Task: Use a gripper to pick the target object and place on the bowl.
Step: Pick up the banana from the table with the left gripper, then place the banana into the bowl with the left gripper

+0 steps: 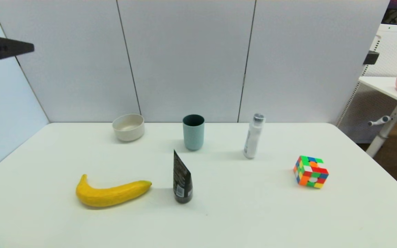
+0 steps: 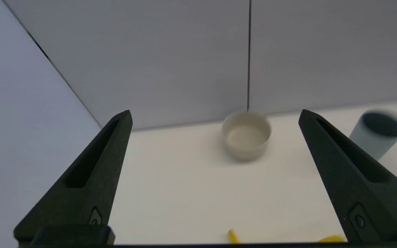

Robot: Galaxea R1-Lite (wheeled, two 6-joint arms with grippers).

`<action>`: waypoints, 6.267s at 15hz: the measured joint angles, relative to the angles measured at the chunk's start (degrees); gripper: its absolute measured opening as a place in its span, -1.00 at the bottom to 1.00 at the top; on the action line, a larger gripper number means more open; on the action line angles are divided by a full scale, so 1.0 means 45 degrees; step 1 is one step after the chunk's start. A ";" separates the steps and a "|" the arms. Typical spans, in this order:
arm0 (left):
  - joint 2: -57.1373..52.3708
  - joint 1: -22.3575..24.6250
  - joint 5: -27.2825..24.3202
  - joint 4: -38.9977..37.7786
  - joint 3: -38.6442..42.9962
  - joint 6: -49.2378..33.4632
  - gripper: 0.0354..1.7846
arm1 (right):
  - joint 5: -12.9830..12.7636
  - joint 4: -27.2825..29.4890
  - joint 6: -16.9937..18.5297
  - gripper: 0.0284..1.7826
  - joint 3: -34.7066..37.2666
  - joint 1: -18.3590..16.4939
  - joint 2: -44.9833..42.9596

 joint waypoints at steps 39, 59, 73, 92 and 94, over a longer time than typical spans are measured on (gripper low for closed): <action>0.7583 0.0488 -0.3774 0.7393 0.1671 1.8817 0.91 | 0.0000 -0.0005 0.0000 0.92 0.0000 0.0000 0.0000; 0.7474 0.0190 -0.4115 0.7545 -0.0309 1.8286 -0.41 | -0.0005 0.0000 0.0000 0.92 0.0000 0.0000 0.0000; 0.9067 0.0182 -0.7927 0.3625 -0.6783 1.0408 -0.41 | 0.0000 -0.0005 -0.0005 0.92 0.0000 0.0000 0.0000; 1.3263 0.1401 -1.1131 -0.8317 -0.2070 0.7149 -0.41 | -0.0005 0.0000 0.0000 0.92 0.0000 0.0000 0.0000; 1.3255 0.1384 -1.1337 -0.8317 -0.1820 0.7144 -0.41 | 0.0000 0.0000 0.0000 0.92 0.0000 0.0000 0.0000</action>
